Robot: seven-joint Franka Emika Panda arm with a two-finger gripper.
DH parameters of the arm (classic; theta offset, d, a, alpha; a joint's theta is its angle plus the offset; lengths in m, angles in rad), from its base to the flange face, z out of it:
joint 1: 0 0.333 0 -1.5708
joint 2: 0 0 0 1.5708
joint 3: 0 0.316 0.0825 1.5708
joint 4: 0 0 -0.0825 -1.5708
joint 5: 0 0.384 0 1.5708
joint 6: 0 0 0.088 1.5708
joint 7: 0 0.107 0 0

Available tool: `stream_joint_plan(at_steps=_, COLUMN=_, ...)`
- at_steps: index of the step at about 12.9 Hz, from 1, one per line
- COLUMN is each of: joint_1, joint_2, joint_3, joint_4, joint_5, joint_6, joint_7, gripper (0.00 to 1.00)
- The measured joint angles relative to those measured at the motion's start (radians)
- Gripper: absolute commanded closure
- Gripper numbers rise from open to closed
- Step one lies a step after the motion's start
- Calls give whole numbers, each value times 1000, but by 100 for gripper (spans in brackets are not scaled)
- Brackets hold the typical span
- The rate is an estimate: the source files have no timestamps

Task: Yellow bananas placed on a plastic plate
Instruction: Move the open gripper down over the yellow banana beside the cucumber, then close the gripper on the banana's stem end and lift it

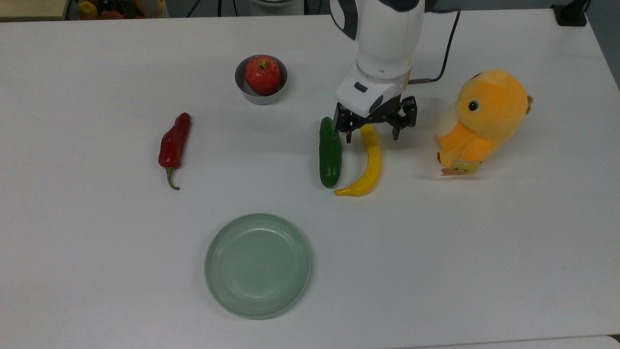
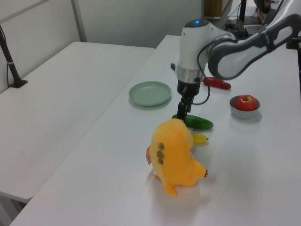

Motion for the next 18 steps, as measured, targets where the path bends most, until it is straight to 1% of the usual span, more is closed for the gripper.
stream_joint_plan(at_steps=5, joint_1=7, joint_2=70, joint_3=0, joint_4=1, joint_5=-2, joint_6=52, joint_7=1, gripper=0)
stream_joint_plan(at_steps=6, joint_1=9, joint_2=77, joint_3=0, joint_4=1, joint_5=-9, joint_6=53, joint_7=1, gripper=0)
stream_joint_plan(at_steps=7, joint_1=11, joint_2=85, joint_3=0, joint_4=1, joint_5=-25, joint_6=53, joint_7=1, gripper=2)
stream_joint_plan(at_steps=8, joint_1=13, joint_2=89, joint_3=3, joint_4=1, joint_5=-33, joint_6=53, joint_7=1, gripper=10)
stream_joint_plan(at_steps=11, joint_1=16, joint_2=98, joint_3=18, joint_4=1, joint_5=-51, joint_6=53, joint_7=2, gripper=53)
stream_joint_plan(at_steps=12, joint_1=16, joint_2=98, joint_3=19, joint_4=2, joint_5=-51, joint_6=53, joint_7=2, gripper=71)
stream_joint_plan(at_steps=13, joint_1=16, joint_2=98, joint_3=19, joint_4=2, joint_5=-51, joint_6=53, joint_7=2, gripper=79)
stream_joint_plan(at_steps=14, joint_1=16, joint_2=98, joint_3=19, joint_4=3, joint_5=-51, joint_6=53, joint_7=2, gripper=91)
stream_joint_plan(at_steps=16, joint_1=16, joint_2=98, joint_3=19, joint_4=3, joint_5=-52, joint_6=53, joint_7=2, gripper=94)
stream_joint_plan(at_steps=18, joint_1=16, joint_2=98, joint_3=19, joint_4=3, joint_5=-57, joint_6=53, joint_7=2, gripper=94)
